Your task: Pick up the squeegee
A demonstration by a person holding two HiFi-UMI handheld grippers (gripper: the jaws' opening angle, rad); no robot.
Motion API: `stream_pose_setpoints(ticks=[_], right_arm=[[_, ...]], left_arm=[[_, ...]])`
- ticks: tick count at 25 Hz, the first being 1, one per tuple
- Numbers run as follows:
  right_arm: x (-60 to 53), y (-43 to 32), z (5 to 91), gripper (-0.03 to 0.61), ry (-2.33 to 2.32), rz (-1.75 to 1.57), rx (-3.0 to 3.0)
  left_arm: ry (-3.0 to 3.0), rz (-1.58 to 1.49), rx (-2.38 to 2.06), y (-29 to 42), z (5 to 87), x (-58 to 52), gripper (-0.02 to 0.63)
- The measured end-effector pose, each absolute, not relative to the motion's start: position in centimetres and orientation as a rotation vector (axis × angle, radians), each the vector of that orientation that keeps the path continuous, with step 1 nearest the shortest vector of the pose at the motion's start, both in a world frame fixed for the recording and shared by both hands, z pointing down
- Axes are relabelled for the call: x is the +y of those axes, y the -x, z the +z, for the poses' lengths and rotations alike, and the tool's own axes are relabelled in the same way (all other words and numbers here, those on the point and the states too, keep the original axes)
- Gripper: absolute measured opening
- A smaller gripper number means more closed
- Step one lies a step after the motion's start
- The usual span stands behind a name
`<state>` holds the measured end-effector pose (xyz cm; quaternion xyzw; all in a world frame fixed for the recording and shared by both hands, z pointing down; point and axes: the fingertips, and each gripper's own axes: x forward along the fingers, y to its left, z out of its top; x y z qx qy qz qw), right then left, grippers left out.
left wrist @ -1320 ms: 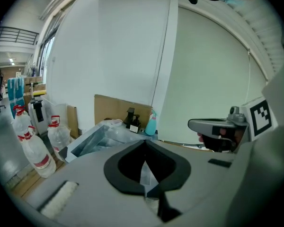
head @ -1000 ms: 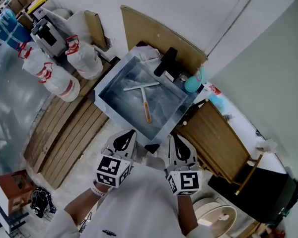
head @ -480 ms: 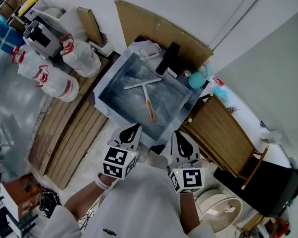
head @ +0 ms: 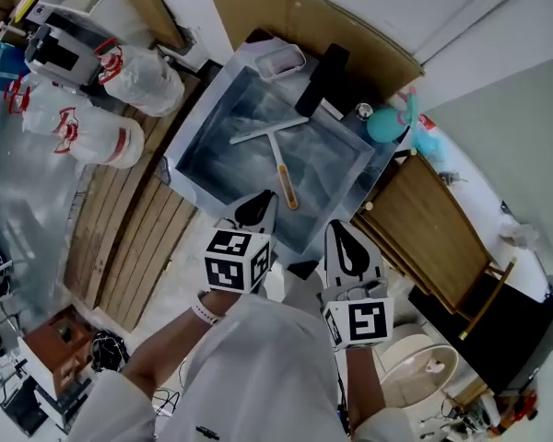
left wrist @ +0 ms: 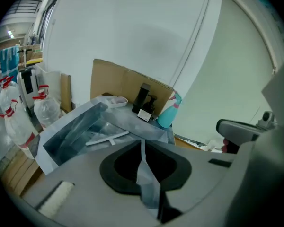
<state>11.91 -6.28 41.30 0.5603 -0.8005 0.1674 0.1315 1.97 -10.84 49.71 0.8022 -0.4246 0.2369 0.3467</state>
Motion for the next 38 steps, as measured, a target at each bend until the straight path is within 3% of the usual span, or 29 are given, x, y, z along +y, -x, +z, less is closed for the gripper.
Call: stream_pose_setpoints(ticks=[5,15,38], right_arm=[[-8.4,-11.5,43.4,0.006,-1.616,0.534,-2.312],[-11.4,-10.0,46.7,0.006,-1.540,0.600,-2.324],[-12.9,-11.9,51.1,0.006,-1.603,0.680,-2.283]], left_arm=[[-1.992,0.606,-1.119,-1.9,53.3,-14.0,0.011],[-1.784,0.656,-1.165,-1.5,62.1,-18.8,0.120],[-1.591,0.806,-1.355,-2.4,73.3,-23.0,0.140]])
